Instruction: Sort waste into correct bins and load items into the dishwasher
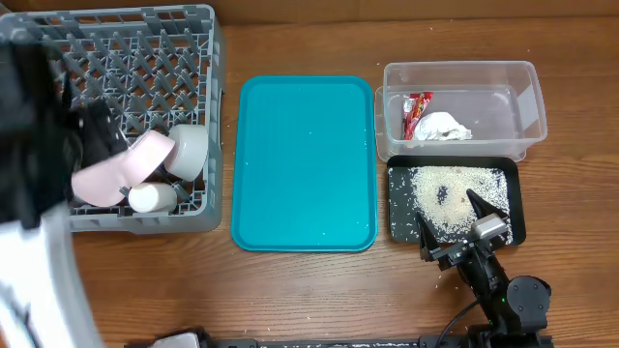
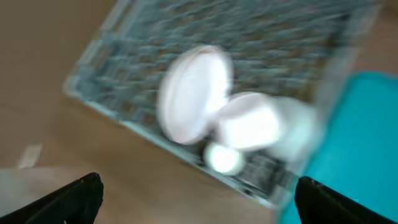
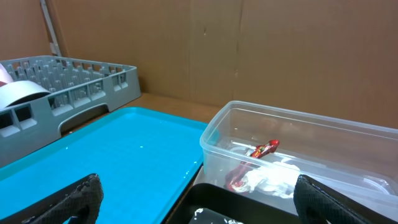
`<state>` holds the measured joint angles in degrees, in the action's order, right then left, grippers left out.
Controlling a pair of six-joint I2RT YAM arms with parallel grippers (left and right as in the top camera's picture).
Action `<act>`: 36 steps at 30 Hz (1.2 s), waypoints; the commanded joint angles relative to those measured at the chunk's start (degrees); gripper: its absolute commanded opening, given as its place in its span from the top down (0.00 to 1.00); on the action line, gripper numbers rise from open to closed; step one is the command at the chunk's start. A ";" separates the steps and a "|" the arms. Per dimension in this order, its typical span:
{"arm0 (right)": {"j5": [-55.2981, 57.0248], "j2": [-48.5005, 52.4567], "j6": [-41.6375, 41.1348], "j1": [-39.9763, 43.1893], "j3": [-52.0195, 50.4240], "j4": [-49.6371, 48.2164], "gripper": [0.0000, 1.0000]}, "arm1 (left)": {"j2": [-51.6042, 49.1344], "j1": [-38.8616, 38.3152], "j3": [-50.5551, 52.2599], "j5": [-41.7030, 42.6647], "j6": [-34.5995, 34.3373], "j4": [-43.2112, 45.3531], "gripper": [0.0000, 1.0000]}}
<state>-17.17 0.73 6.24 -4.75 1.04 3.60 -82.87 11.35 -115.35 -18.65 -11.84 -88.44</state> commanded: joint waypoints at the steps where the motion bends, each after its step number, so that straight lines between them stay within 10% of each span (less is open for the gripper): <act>1: -0.04 -0.48 -0.24 0.28 -0.57 -0.35 0.00 | 8.87 -0.17 -1.92 25.99 0.02 -3.19 0.00; 7: -0.04 -0.48 -0.24 0.28 -0.57 -0.35 0.00 | 16.09 -0.17 -1.92 38.71 0.04 -6.97 0.00; 15: -0.04 -0.48 -0.24 0.28 -0.57 -0.35 0.01 | 19.74 -1.73 -1.64 29.94 3.13 -6.29 0.00; 22: -0.04 -0.48 -0.24 0.28 -0.57 -0.35 0.00 | 21.68 -14.86 3.37 28.26 20.68 6.01 0.00; 36: -0.04 -0.48 -0.24 0.28 -0.57 -0.35 0.00 | 53.53 -21.77 57.16 20.17 9.35 55.32 0.00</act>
<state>-17.17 0.73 6.22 -4.75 1.04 3.57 -35.75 -10.15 -68.45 2.55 2.68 -37.58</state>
